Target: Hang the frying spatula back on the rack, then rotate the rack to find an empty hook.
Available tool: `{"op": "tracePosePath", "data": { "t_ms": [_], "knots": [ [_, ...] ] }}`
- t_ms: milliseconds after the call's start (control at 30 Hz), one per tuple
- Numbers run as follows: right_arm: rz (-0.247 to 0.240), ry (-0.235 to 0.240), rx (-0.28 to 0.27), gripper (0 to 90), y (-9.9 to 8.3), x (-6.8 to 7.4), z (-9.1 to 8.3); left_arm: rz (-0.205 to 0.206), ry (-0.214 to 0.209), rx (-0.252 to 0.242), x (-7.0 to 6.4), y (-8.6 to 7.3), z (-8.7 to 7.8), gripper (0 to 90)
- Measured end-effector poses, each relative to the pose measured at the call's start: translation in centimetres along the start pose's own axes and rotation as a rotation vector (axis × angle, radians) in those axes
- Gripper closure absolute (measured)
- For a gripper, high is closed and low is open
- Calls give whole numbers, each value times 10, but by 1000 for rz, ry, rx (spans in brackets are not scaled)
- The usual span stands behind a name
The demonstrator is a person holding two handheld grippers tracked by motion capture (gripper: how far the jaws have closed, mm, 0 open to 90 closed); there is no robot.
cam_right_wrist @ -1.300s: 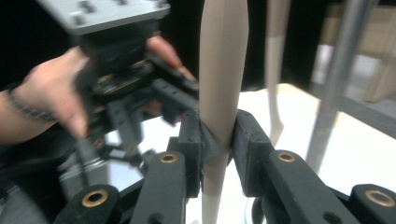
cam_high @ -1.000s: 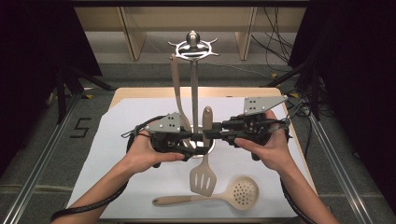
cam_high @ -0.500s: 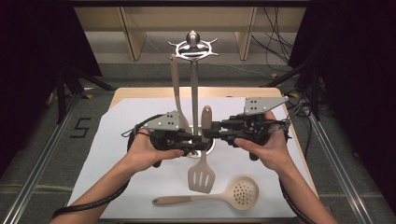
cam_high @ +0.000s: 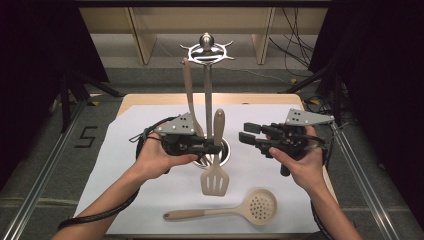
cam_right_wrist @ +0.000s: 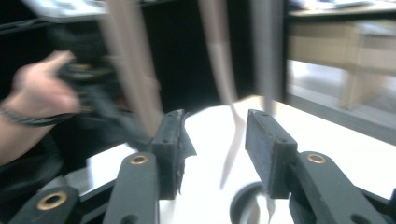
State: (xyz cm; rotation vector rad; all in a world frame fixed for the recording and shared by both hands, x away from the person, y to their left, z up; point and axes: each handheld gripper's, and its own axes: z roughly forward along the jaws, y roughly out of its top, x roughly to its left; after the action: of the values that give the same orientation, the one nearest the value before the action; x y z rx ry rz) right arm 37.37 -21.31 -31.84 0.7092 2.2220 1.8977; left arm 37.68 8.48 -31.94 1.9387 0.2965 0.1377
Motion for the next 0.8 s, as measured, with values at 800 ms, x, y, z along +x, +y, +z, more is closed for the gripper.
{"op": "tracePosePath", "data": {
  "t_ms": [800],
  "knots": [
    [120, -403, 119, 619, -47, -32, -7, -27, 18, -6, 13, 12, -11, 770]
  ]
}}
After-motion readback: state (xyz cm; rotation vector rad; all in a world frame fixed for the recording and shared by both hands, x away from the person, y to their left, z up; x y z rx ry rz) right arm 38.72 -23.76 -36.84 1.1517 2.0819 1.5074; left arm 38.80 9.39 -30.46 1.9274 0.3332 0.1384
